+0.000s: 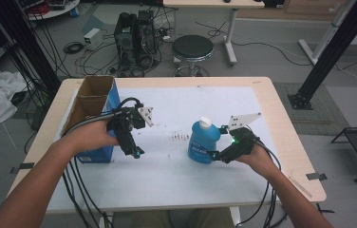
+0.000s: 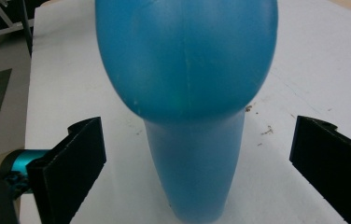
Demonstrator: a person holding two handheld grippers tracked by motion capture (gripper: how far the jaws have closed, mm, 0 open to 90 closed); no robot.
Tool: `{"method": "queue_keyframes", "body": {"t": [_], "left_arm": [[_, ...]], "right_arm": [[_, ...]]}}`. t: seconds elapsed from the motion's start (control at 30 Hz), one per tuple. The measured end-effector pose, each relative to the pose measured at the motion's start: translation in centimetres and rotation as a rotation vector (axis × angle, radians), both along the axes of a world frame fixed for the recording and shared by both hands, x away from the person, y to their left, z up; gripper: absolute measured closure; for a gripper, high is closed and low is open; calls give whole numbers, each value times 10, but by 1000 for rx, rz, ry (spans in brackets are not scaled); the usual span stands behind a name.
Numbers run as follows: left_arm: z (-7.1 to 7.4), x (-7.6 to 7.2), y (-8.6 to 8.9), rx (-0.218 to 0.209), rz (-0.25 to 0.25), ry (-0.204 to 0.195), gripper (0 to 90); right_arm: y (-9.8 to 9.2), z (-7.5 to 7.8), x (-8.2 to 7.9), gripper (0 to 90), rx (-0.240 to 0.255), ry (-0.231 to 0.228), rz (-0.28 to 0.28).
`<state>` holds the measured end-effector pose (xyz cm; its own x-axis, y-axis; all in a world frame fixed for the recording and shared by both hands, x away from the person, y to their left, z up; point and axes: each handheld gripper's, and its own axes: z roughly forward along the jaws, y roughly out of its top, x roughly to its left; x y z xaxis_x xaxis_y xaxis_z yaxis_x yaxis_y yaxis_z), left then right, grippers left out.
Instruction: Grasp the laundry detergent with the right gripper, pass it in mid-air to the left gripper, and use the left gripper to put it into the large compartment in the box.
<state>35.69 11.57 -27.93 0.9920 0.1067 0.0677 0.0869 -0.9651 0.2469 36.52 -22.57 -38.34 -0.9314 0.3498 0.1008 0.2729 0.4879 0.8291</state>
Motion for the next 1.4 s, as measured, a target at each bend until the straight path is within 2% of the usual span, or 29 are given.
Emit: {"method": "queue_keyframes", "body": {"t": [0.33, 0.5, 0.83, 1.0, 1.1, 1.13, 1.2, 1.4], "left_arm": [[-1, 0, 2, -8, 3, 3, 122], [-1, 0, 2, -7, 5, 4, 122], [-1, 0, 2, -1, 5, -1, 123], [-1, 0, 2, 2, 5, -2, 122], [-2, 1, 2, -7, 4, 5, 123], [-2, 1, 3, -7, 6, 2, 122], [-2, 1, 2, -8, 6, 1, 122], [-2, 1, 2, -7, 5, 4, 122]], "right_arm": [[12, -4, 2, 25, 18, -8, -10], [15, -6, 3, 28, 18, -30, -6], [20, -9, 1, 41, 38, -31, -19], [21, -12, 0, 49, 53, -63, -32], [21, -13, -2, 62, 60, -44, -41], [21, -13, -1, 77, 63, -65, -38], [20, -14, -1, 147, 82, -63, -25], [21, -16, -2, 148, 82, -72, -37]]}}
